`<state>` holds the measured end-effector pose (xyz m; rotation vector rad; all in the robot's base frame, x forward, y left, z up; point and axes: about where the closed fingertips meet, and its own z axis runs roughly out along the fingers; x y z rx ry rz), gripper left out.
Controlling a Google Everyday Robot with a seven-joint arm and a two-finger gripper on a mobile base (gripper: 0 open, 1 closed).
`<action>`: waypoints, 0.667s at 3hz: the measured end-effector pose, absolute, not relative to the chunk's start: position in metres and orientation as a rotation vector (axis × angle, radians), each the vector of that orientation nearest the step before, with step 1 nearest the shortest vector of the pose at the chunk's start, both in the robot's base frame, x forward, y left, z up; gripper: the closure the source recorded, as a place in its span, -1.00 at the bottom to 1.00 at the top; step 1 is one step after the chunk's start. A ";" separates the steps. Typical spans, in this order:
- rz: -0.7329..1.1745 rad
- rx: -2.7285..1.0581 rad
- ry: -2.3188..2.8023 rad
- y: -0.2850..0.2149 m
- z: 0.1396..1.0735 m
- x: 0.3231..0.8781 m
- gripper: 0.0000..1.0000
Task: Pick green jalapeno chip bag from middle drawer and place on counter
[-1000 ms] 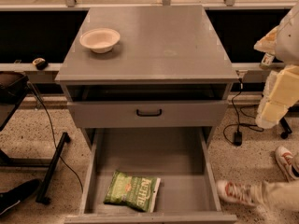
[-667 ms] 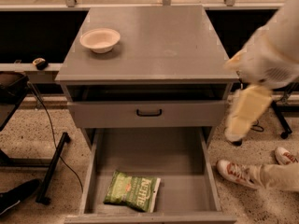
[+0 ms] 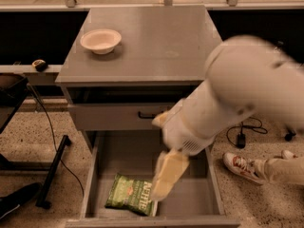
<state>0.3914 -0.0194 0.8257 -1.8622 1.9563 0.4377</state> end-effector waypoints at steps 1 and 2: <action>0.447 -1.918 1.904 0.011 0.799 0.376 -1.00; 0.507 -1.925 1.890 0.017 0.791 0.389 -1.00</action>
Offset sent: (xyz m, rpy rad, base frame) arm 0.0233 0.0467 -0.0714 0.1026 0.1269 0.1212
